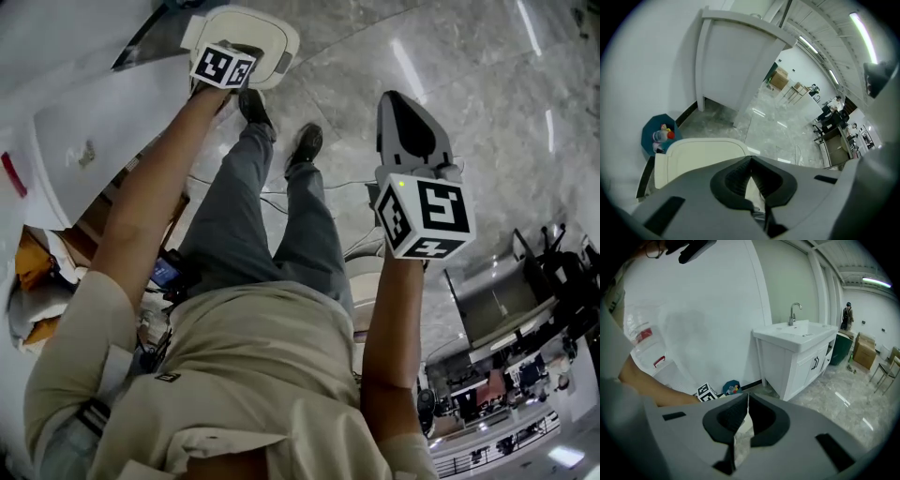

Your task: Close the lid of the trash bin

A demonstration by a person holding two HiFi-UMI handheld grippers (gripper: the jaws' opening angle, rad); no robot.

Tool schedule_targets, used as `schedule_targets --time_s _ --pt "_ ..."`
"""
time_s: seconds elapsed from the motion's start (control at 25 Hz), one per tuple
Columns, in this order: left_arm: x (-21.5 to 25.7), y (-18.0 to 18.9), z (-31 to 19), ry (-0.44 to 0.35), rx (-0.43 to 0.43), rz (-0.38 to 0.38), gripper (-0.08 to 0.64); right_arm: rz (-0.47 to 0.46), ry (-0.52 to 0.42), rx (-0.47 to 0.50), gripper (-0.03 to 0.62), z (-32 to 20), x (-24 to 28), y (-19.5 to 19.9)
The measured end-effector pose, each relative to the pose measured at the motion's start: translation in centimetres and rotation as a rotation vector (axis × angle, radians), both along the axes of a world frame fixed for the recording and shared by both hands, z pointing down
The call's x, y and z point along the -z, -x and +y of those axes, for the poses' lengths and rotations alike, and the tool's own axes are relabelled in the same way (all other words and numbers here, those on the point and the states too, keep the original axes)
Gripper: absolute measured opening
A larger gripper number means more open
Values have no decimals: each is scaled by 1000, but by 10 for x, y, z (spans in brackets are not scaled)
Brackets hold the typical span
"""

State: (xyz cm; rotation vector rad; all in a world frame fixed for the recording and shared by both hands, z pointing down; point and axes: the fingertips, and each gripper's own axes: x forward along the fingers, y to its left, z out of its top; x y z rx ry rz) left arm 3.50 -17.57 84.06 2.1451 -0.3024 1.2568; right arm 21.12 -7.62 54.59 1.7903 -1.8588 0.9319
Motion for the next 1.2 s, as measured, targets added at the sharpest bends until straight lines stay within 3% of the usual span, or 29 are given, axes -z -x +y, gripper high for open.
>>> schedule_targets --time_s 0.2,0.52,0.88,1.2 --pt "79 10 -20 -94 29 69 15 36 -45 73 26 -11 44 22" --pt "229 17 -36 -255 85 243 15 108 -120 177 26 -14 118 41" --pt "405 37 -25 -461 96 426 15 141 -235 245 26 -5 200 61" --pt "534 57 16 -608 97 553 15 129 -322 257 26 18 260 71"
